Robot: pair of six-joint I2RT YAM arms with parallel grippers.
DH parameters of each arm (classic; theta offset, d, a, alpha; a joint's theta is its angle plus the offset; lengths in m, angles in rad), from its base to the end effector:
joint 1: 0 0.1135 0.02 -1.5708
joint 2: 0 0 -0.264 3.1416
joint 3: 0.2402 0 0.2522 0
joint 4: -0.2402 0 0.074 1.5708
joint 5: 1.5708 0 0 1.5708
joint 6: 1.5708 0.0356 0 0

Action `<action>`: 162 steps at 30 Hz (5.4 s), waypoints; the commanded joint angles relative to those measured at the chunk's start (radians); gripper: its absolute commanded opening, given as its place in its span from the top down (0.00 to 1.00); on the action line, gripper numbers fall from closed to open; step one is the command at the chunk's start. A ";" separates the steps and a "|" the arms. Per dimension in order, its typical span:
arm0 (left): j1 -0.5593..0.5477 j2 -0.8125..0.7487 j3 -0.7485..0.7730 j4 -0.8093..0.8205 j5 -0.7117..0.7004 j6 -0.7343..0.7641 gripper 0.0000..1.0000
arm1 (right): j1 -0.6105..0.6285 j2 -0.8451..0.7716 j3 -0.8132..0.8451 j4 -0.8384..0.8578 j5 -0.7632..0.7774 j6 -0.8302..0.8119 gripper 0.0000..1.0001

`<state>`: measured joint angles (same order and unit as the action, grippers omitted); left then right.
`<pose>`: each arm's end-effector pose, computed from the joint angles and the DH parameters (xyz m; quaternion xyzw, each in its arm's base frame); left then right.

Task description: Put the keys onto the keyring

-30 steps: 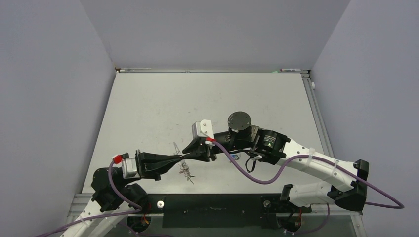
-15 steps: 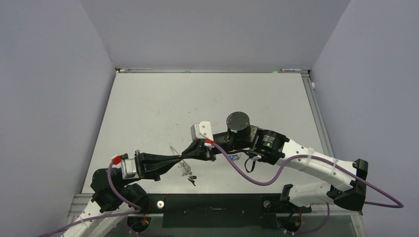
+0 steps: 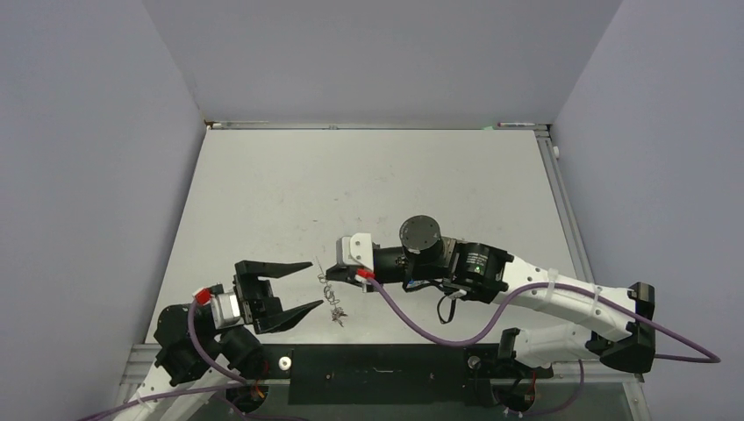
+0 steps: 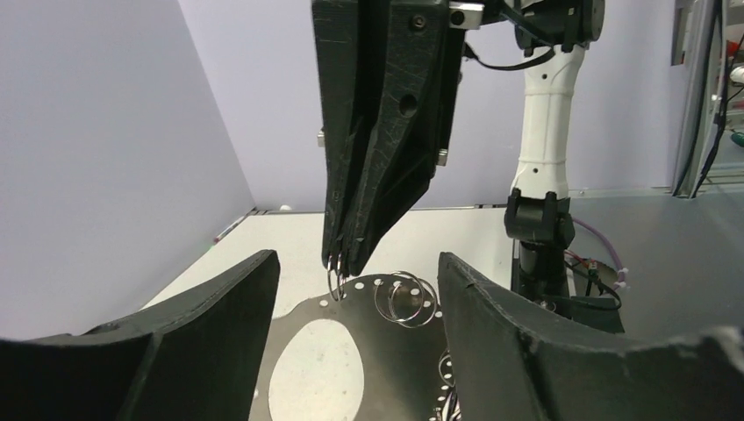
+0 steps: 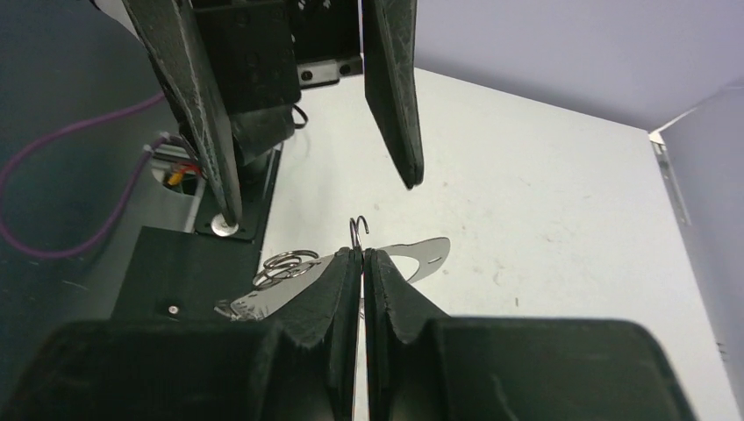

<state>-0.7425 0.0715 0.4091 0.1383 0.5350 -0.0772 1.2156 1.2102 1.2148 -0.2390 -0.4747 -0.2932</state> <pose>0.0326 -0.0546 0.3180 0.3773 0.4008 -0.4543 0.7005 0.0801 0.2628 0.3971 -0.6286 0.4562 0.4333 0.4572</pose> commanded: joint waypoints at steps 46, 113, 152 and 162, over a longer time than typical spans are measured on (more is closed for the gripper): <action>-0.026 1.015 0.211 0.116 -0.337 -0.306 0.40 | -0.193 -0.350 -0.190 0.131 1.229 0.058 0.95; -0.266 1.983 1.039 -0.405 -0.269 0.054 0.76 | -0.178 -0.602 -0.039 -0.210 1.348 0.054 0.95; -0.273 1.957 1.034 -0.412 -0.258 0.034 1.00 | -0.128 -0.608 -0.055 -0.207 1.385 0.059 0.95; -0.271 1.787 0.912 -0.319 -0.257 -0.008 1.00 | -0.119 -0.610 -0.073 -0.193 1.371 0.073 0.95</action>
<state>-1.0119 1.9736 1.3502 -0.2691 0.2672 -0.0616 1.0821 0.6174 1.1442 -0.4660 0.8871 -0.2230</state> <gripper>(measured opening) 0.003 0.059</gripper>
